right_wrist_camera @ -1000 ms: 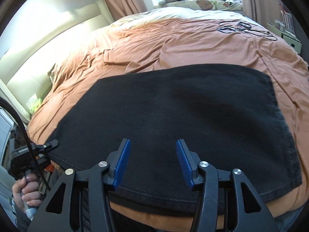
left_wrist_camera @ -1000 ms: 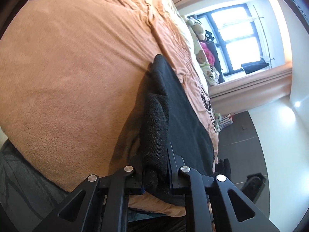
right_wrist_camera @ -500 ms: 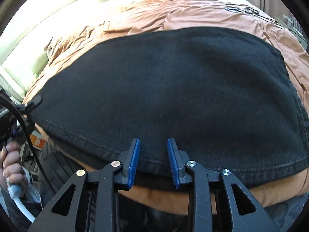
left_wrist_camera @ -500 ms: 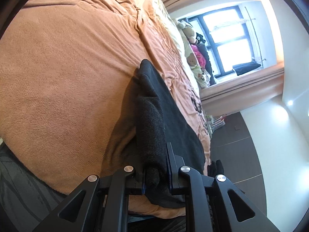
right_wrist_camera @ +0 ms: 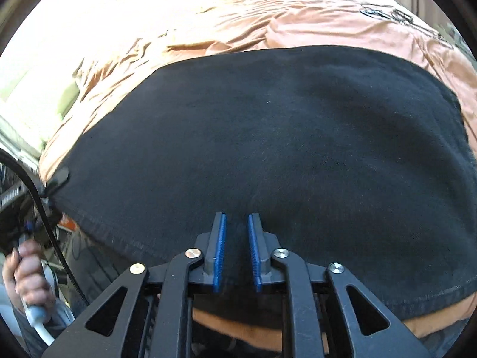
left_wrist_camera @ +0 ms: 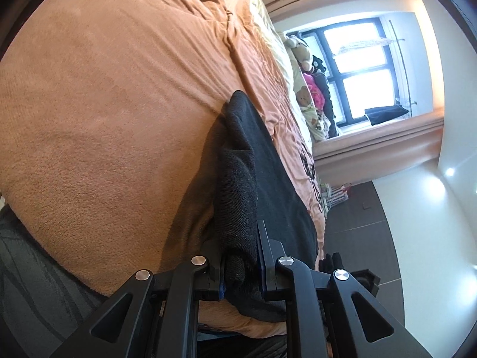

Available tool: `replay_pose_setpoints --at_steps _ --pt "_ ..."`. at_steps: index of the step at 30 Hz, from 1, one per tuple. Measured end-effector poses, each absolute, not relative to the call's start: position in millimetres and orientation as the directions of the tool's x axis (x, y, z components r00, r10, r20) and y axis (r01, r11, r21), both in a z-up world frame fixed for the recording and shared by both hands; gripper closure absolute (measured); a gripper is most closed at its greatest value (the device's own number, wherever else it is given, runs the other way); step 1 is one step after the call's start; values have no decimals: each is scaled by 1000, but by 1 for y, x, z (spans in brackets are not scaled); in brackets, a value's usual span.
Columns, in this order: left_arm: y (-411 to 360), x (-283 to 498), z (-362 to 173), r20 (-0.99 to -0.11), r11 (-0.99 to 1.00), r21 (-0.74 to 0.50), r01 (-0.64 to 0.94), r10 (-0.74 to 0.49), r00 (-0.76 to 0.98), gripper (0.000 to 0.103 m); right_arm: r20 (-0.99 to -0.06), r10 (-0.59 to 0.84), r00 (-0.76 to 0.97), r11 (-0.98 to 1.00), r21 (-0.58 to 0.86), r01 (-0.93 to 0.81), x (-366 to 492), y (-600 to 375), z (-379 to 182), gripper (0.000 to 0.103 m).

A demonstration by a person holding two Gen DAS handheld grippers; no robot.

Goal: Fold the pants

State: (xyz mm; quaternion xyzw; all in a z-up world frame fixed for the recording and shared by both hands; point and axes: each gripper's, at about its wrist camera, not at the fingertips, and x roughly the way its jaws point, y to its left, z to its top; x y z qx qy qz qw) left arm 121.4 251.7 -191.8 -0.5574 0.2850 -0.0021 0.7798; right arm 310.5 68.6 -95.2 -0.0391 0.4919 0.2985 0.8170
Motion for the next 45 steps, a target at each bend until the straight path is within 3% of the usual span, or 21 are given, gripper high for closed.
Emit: replay_pose_setpoints --at_steps 15,37,45 --pt "255 105 -225 -439 261 -892 -371 -293 849 86 -830 431 354 842 229 -489 378 88 -105 94" --pt "249 94 -230 -440 226 -894 -387 -276 855 86 -828 422 369 872 259 -415 460 118 -115 96" --pt "249 97 -223 -448 232 -889 -394 -273 851 85 -837 422 349 874 274 -402 448 118 -116 97"
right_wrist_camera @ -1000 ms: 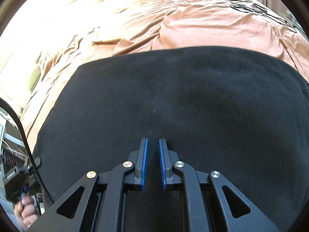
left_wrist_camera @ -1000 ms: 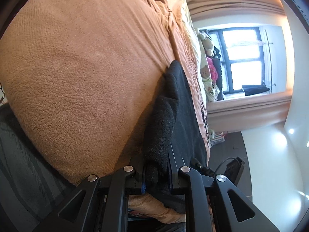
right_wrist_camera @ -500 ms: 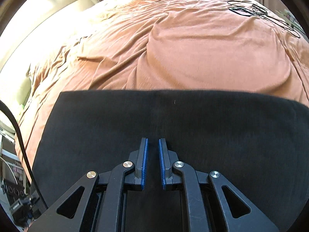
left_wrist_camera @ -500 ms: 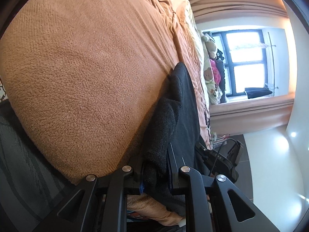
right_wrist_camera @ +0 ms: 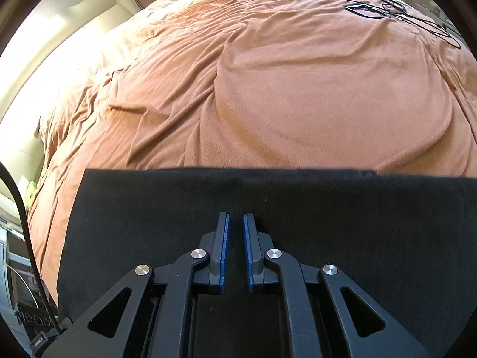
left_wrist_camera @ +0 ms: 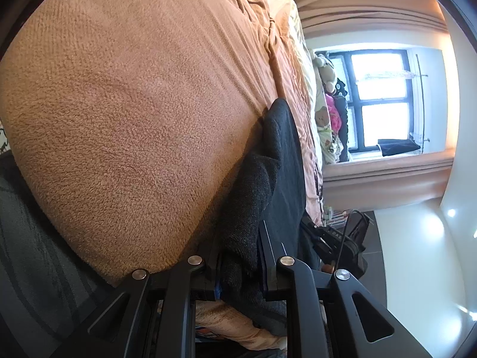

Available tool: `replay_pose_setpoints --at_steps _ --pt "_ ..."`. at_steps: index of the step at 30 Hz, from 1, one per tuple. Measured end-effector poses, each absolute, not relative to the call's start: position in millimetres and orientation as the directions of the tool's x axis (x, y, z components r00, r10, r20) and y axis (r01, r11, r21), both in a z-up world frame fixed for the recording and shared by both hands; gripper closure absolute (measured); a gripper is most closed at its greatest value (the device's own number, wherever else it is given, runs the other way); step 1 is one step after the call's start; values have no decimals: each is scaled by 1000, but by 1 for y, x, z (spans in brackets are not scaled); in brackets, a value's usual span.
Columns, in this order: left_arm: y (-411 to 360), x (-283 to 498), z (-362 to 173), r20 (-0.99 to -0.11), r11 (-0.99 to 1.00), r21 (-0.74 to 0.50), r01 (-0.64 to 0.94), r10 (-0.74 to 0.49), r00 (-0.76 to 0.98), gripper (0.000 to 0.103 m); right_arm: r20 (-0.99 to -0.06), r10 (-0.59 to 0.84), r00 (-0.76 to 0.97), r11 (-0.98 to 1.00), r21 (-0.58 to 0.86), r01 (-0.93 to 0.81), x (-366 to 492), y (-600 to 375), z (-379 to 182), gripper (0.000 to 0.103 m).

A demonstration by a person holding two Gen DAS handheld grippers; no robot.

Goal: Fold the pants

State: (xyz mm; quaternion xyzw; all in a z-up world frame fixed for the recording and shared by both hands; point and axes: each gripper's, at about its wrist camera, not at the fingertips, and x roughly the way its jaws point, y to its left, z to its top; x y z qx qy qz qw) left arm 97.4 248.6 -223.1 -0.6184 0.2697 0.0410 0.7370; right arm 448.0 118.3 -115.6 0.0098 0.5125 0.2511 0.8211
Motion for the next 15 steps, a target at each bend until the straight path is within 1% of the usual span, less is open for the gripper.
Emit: replay_pose_setpoints --at_steps 15 --pt "239 99 -183 -408 313 -893 -324 -261 875 86 -844 455 285 833 290 -471 368 97 -112 97"
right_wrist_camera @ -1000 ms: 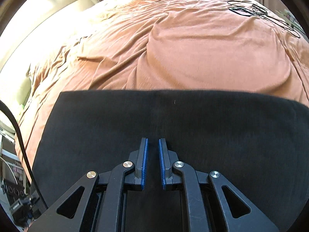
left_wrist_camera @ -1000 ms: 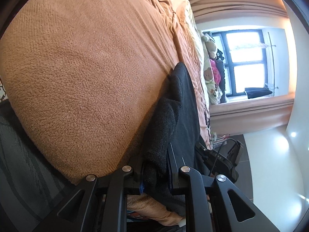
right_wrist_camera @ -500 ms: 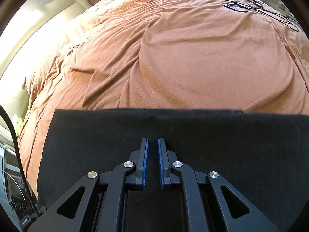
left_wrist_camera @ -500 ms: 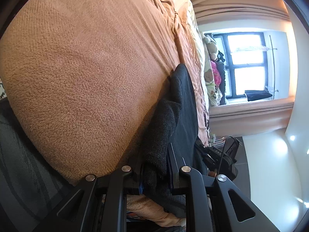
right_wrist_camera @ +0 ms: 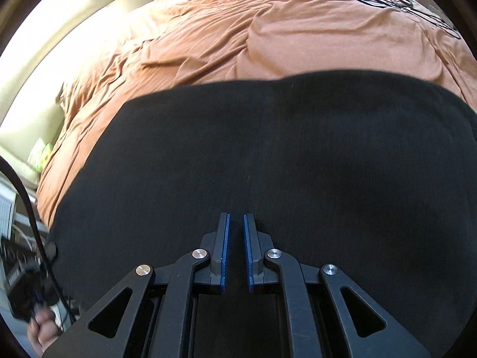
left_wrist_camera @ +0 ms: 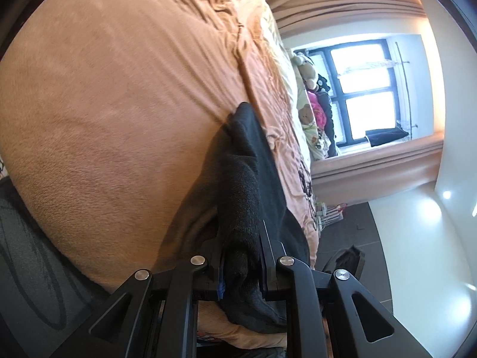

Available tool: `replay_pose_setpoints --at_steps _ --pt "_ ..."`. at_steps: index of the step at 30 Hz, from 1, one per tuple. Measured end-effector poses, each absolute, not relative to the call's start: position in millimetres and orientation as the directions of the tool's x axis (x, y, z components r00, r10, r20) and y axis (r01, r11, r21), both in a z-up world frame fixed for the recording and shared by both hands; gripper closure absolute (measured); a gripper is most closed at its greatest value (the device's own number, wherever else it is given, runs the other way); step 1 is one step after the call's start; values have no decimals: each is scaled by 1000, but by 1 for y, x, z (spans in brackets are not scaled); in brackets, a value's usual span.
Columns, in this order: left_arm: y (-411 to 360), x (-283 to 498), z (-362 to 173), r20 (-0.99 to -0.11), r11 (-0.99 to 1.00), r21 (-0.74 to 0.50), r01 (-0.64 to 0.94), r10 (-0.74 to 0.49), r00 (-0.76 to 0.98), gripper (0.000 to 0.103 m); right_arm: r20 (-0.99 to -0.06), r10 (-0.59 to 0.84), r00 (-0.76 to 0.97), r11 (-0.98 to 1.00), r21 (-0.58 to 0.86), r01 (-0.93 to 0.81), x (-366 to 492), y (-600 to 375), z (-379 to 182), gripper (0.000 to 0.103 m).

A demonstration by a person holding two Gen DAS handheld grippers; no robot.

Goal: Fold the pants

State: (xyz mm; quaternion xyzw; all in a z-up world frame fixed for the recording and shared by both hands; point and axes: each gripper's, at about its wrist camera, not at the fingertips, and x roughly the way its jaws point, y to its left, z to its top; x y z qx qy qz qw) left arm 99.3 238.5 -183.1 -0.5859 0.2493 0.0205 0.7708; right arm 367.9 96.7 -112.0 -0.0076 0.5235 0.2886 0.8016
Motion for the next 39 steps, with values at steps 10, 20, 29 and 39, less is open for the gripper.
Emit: replay_pose_setpoints --at_steps 10,20,29,39 --pt "230 105 -156 -370 353 -896 -267 -265 890 86 -833 483 271 807 303 -507 315 80 -109 97" --pt "217 115 -133 -351 404 -888 -221 -284 892 86 -823 507 254 792 330 -514 280 61 -116 97" --pt "204 129 -107 -336 452 -874 -179 -295 894 86 -782 564 265 775 390 -498 279 35 -102 97" --pt "175 157 -73 -319 521 -847 -110 -332 888 86 -700 609 373 778 436 -453 280 -27 -70 92"
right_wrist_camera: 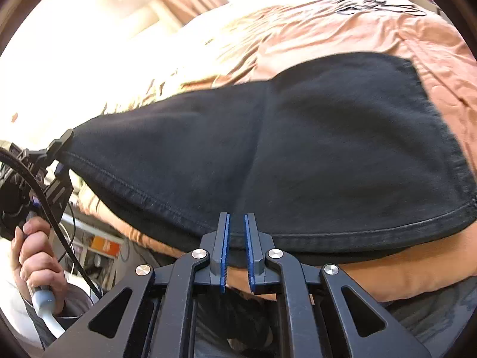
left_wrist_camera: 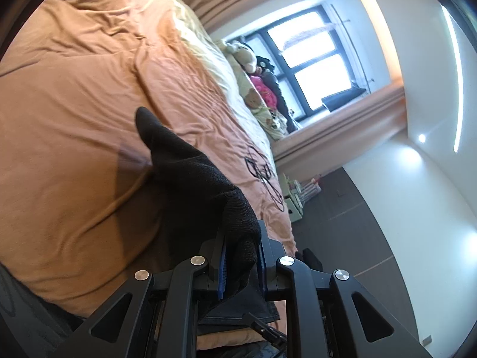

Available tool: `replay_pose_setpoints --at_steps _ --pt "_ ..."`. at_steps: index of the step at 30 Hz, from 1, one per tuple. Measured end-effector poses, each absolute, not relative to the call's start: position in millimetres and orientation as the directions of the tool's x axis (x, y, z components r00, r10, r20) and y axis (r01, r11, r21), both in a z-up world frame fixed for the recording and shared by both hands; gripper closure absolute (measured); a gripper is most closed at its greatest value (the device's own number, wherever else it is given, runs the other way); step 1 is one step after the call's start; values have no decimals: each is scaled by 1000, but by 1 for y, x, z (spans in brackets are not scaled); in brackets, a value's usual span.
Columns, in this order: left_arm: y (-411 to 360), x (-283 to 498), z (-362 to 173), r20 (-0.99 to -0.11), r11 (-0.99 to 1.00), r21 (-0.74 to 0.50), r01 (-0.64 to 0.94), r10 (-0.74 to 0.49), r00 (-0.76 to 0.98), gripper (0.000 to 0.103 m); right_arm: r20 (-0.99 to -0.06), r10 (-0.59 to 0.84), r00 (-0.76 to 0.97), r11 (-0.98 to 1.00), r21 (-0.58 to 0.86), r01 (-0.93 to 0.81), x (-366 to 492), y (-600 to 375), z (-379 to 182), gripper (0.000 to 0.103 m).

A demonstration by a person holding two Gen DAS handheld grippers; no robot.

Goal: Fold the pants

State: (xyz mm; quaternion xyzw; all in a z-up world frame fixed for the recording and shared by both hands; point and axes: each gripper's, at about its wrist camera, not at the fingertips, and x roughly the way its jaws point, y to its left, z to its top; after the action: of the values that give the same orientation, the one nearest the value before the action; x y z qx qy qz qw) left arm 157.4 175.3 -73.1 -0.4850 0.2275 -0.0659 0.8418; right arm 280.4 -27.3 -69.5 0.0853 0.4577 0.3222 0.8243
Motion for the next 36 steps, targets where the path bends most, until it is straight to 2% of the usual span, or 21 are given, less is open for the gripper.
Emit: replay_pose_setpoints --at_steps 1,2,5,6,21,29,36 --pt "172 160 -71 -319 526 -844 -105 -335 887 86 -695 608 383 780 433 -452 280 -29 -68 91" --pt "169 163 -68 -317 532 -841 -98 -339 886 86 -686 605 404 785 428 -448 280 -38 -64 85" --pt "158 174 -58 -316 548 -833 -78 -355 880 86 -653 611 447 786 434 -441 273 -58 -56 55" --pt "154 178 -54 -316 555 -829 -71 -361 877 86 -643 612 460 786 434 -440 269 -60 -56 52" --pt "66 246 -16 -332 633 -769 90 -516 789 86 -559 597 575 794 515 -323 250 -157 -58 47" --pt "11 274 -22 -364 639 -757 138 -588 722 86 -531 591 607 783 560 -271 241 -196 -64 47" --pt "-33 301 -47 -397 617 -772 153 -656 642 86 -526 583 619 774 591 -228 237 -221 -71 47"
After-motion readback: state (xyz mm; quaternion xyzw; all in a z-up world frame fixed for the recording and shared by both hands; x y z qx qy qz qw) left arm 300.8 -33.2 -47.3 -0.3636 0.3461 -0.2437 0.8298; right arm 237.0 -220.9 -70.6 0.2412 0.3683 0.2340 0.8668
